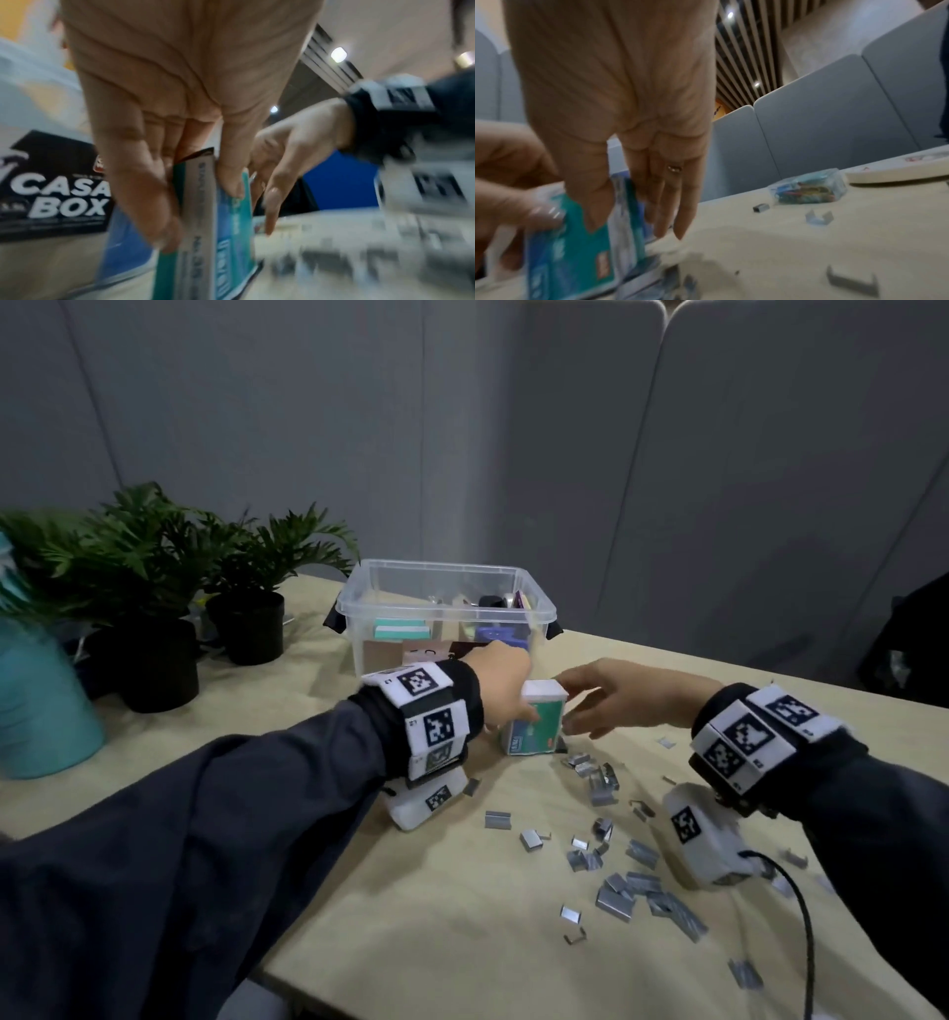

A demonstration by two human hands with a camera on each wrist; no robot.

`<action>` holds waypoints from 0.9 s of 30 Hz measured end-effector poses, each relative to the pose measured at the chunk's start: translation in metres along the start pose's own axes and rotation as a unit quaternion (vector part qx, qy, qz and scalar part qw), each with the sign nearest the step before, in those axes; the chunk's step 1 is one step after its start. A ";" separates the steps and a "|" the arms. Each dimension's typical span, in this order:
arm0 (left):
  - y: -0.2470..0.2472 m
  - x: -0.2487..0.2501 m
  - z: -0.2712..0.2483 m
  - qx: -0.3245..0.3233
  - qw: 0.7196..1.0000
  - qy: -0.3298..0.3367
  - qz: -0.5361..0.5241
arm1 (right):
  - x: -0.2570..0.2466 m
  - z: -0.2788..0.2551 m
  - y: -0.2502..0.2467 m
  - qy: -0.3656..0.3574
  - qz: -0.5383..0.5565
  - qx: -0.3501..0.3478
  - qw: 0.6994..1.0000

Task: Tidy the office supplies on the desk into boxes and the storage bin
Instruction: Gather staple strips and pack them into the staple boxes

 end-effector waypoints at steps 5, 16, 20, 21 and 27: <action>-0.037 -0.025 -0.001 -0.018 0.963 0.007 -0.270 | -0.027 -0.014 -0.008 -0.103 0.075 0.129 0.983; -0.120 -0.091 -0.021 0.133 0.913 0.041 -0.383 | -0.117 0.042 -0.070 -0.223 -0.040 0.197 0.954; -0.111 -0.137 0.001 0.311 0.869 -0.128 -0.362 | -0.135 0.092 -0.081 -0.182 -0.150 0.171 0.957; -0.106 -0.148 0.008 0.318 0.877 -0.167 -0.318 | -0.139 0.105 -0.078 -0.170 -0.179 0.154 0.957; -0.075 -0.171 0.034 0.243 0.900 -0.258 -0.254 | -0.155 0.166 -0.054 -0.122 -0.354 0.073 0.924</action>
Point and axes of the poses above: each hand's wrist, its own z-axis towards the middle knuckle, its own y-axis out of the palm, x = y × z, the point moved 3 cm from there along z, towards the middle knuckle, and after that the axes turned 7 degrees about -y, right-handed, at the moved point
